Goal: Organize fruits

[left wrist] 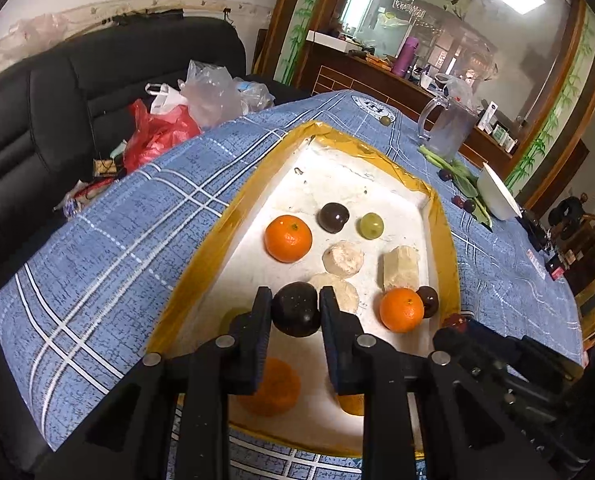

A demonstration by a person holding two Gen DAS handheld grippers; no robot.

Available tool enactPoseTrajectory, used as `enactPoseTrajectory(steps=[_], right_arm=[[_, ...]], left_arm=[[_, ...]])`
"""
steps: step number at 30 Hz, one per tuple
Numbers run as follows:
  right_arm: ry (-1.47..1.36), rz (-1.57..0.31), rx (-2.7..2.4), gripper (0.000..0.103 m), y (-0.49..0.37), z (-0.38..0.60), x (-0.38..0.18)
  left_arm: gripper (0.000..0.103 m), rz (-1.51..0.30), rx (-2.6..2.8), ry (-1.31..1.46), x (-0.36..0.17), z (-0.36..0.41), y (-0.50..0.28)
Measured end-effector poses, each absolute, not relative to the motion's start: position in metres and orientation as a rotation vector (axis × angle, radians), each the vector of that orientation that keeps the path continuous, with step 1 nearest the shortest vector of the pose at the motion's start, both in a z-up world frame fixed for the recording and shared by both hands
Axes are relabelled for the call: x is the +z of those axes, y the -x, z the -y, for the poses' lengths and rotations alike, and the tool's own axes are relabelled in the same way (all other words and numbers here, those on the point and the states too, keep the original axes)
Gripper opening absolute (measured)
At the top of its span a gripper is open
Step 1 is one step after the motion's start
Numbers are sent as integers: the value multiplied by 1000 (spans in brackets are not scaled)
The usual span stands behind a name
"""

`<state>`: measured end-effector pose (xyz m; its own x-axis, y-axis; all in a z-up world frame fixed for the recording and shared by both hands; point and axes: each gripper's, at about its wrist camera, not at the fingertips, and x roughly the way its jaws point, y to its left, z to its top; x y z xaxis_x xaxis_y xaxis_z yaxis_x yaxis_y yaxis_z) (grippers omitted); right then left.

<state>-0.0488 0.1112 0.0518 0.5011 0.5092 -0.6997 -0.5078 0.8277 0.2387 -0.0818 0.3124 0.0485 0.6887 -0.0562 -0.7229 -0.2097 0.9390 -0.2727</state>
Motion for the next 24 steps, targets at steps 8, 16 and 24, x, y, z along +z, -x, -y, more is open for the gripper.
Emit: enactPoseTrajectory(steps=[8, 16, 24], right_arm=[[16, -845, 617, 41, 54, -118, 50], [19, -815, 591, 56, 67, -113, 57], [-26, -792, 520, 61, 79, -87, 61]], left_arm=[[69, -783, 100, 381, 51, -320, 88], [80, -759, 147, 365, 59, -319, 99], [98, -576, 396, 160, 93, -297, 127]])
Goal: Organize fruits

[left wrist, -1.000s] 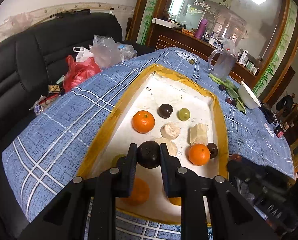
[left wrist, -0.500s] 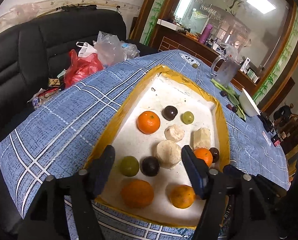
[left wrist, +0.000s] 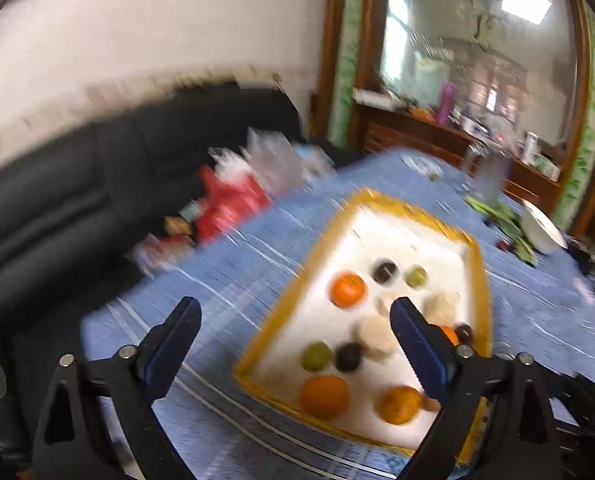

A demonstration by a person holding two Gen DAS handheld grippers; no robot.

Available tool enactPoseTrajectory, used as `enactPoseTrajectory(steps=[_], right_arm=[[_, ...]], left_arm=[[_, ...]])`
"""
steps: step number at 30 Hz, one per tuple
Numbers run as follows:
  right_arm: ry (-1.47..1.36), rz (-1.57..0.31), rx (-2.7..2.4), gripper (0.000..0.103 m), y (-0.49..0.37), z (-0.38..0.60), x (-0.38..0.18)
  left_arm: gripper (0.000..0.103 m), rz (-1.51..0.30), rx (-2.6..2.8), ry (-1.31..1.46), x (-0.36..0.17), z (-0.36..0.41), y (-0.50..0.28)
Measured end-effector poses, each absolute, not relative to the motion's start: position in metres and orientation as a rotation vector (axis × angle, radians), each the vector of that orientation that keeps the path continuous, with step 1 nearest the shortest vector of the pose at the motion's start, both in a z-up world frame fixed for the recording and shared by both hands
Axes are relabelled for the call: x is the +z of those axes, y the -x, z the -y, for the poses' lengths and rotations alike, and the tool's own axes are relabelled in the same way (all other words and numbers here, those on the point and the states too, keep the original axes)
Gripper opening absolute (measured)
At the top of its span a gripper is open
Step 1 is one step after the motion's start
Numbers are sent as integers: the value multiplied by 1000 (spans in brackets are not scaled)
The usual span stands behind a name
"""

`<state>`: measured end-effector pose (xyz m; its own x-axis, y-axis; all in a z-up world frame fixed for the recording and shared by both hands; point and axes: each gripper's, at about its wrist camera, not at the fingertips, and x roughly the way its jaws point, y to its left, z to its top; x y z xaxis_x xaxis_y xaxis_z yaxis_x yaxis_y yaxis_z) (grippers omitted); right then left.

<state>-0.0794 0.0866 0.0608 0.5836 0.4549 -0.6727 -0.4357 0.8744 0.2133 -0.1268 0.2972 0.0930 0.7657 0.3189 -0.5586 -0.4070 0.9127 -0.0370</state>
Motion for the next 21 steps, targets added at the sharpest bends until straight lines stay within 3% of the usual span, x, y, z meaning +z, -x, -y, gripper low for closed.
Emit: enactPoseTrajectory(steps=[2, 8, 15, 21], right_arm=[[-34, -789, 503, 62, 84, -81, 62], [-69, -769, 515, 63, 100, -73, 66], [-21, -700, 530, 66, 122, -76, 79], [33, -684, 522, 73, 130, -79, 78]], left_arm=[[103, -498, 467, 101, 105, -288, 138], [103, -335, 601, 20, 138, -266, 171], [103, -379, 443, 188, 135, -275, 181], [103, -358, 433, 144, 132, -263, 185]])
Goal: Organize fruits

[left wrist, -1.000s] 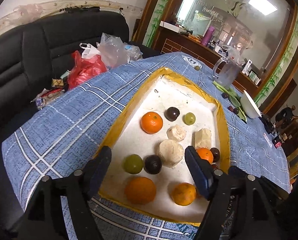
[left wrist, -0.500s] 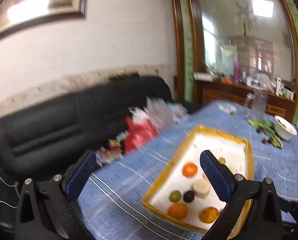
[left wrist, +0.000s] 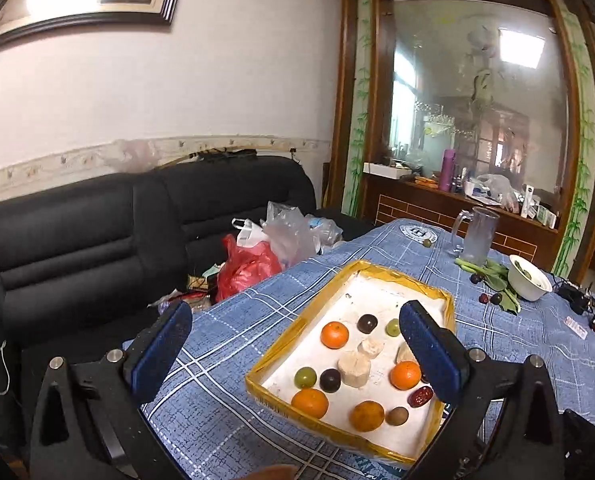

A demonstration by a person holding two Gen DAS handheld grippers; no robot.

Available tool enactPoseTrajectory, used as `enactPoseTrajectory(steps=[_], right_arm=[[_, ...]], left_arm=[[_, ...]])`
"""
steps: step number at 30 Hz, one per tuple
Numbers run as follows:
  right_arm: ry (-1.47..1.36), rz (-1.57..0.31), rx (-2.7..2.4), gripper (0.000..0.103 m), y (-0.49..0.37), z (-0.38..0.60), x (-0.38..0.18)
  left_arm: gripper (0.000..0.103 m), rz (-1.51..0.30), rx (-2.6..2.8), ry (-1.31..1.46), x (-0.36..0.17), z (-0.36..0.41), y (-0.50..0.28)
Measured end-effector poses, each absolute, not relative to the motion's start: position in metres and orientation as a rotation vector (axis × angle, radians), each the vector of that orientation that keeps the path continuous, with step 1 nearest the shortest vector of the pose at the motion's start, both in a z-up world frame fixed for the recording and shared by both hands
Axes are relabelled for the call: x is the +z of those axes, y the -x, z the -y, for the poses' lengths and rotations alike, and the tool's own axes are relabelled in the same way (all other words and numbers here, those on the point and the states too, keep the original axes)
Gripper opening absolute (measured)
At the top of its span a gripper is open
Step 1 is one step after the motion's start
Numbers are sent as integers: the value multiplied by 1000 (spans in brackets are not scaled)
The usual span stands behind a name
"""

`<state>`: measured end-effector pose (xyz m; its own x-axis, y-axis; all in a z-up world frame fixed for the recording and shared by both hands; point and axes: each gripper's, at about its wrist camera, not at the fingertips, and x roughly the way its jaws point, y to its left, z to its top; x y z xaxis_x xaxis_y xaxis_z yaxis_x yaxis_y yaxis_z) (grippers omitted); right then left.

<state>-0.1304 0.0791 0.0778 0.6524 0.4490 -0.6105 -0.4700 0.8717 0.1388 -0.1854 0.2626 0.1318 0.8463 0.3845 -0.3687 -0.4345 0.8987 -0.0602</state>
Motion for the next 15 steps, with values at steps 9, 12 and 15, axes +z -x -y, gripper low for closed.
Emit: enactPoseTrajectory(steps=[9, 12, 15], right_arm=[[68, -728, 496, 77, 123, -87, 67], [78, -748, 479, 77, 119, -90, 63], [93, -759, 470, 77, 116, -96, 61]], left_arm=[[103, -487, 392, 128, 112, -251, 169], [103, -513, 386, 129, 106, -250, 166], [103, -531, 379, 123, 102, -249, 164]])
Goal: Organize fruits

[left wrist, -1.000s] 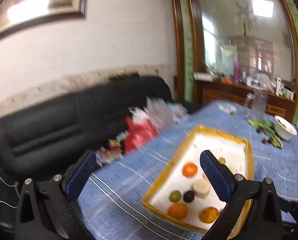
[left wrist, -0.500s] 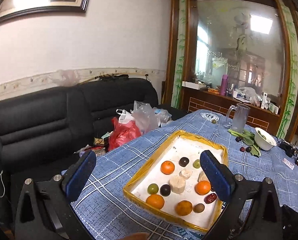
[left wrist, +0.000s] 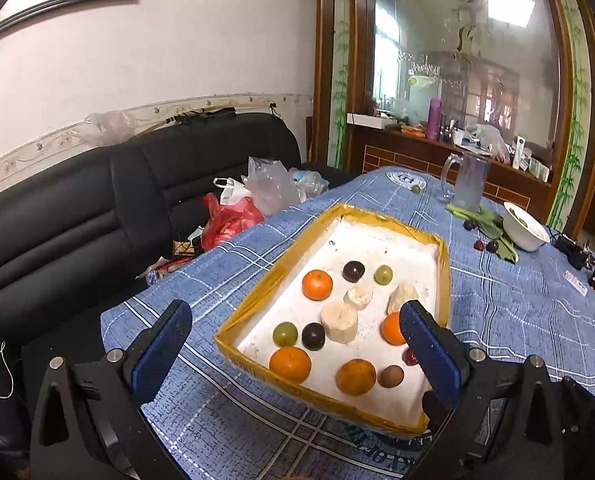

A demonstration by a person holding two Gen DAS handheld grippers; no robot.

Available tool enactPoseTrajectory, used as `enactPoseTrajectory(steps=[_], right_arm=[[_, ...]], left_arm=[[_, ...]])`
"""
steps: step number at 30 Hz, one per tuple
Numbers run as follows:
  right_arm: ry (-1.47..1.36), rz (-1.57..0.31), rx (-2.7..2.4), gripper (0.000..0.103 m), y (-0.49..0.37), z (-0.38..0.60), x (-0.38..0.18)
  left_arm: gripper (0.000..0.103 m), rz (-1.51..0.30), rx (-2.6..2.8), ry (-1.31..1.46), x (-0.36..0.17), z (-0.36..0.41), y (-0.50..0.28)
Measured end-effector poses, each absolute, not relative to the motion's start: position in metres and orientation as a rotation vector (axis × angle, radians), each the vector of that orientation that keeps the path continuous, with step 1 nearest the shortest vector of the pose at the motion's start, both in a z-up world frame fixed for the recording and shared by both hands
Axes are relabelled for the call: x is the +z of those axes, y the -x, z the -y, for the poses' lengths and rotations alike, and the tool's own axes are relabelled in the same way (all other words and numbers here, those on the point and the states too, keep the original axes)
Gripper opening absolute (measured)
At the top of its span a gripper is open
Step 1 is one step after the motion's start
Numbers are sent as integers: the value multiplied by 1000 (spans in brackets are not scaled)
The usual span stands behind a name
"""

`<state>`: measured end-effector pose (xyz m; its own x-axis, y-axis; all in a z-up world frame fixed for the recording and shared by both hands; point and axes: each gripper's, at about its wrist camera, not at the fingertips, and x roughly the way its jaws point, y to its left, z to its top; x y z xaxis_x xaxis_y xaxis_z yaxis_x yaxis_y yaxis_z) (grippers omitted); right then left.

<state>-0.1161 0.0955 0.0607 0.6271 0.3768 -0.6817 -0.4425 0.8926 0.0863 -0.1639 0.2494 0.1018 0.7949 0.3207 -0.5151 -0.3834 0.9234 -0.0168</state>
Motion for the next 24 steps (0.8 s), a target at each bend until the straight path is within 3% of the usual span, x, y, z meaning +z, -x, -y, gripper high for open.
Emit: enactPoseTrajectory(steps=[24], right_arm=[[106, -771, 456, 81, 113, -111, 63]], left_arm=[[103, -636, 371, 166, 92, -256, 157]])
